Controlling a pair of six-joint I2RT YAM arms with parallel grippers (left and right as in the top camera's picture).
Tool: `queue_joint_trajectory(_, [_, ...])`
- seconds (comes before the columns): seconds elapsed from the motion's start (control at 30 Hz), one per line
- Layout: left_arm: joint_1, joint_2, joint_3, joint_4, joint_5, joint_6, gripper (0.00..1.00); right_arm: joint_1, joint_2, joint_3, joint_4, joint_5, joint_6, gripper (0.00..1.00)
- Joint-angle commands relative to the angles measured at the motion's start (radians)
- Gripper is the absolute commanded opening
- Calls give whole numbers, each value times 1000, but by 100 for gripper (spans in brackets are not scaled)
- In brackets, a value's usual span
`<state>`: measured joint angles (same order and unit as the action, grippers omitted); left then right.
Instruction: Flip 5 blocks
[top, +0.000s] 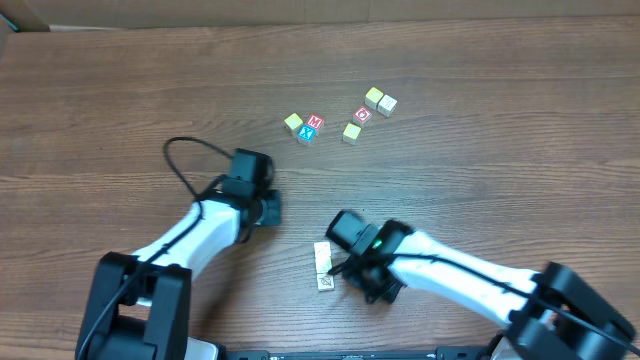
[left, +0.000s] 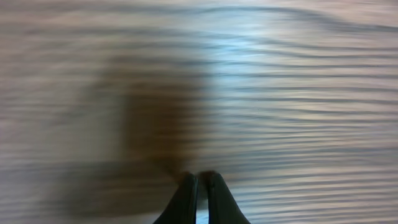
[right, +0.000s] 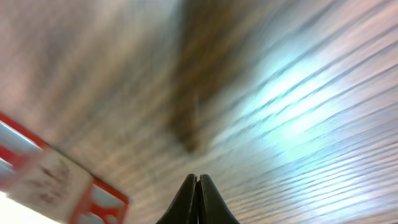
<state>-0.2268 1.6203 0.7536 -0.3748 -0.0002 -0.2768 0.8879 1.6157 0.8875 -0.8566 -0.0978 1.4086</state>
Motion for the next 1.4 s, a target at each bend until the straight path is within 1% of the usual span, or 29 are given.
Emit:
queue_joint_trajectory(0.0, [95,11,-29,-82,-58,-54,4,-106,-69,11,-31,64,-57,4])
queue_joint_trajectory(0.13, [182,-59,19,-192,-58,-64,4,-293,-99,11,-59,51,-203,4])
queue_joint_trajectory(0.23, [229,-143,77,-282,-60,-65,4,-469,-113,13,-89,2,-324,4])
queue_joint_trajectory(0.33, [255,-248,142,-363,-60,-70,4,-625,-122,39,-105,-68,-491,4])
queue_joint_trajectory(0.37, [260,-296,171,-393,-59,-72,4,-679,-125,59,-122,-88,-555,4])
queue_joint_trajectory(0.5, [259,-468,280,-494,-59,-72,4,-822,-148,181,-225,-109,-708,4])
queue_joint_trajectory(0.6, [259,-586,350,-555,-58,-72,4,-852,-176,281,-282,-110,-796,5])
queue_joint_trajectory(0.7, [258,-717,417,-625,-58,-70,4,-849,-219,401,-343,-102,-890,10])
queue_joint_trajectory(0.8, [258,-843,469,-705,-58,-47,4,-838,-277,505,-398,-55,-913,12])
queue_joint_trajectory(0.87, [258,-913,497,-766,-51,-6,4,-837,-327,554,-417,-23,-926,13])
queue_joint_trajectory(1.0, [258,-1031,533,-889,-52,82,4,-837,-459,580,-412,-13,-946,13])
queue_joint_trajectory(1.1, [258,-1096,536,-947,-52,122,8,-837,-579,580,-421,24,-941,14])
queue_joint_trajectory(1.13, [258,-1111,536,-958,-51,120,9,-837,-626,580,-426,26,-938,14])
queue_joint_trajectory(1.23, [258,-1125,536,-964,-52,120,16,-837,-756,580,-456,27,-928,15])
queue_joint_trajectory(1.37, [258,-1125,534,-962,-51,112,16,-837,-921,579,-544,34,-892,17])
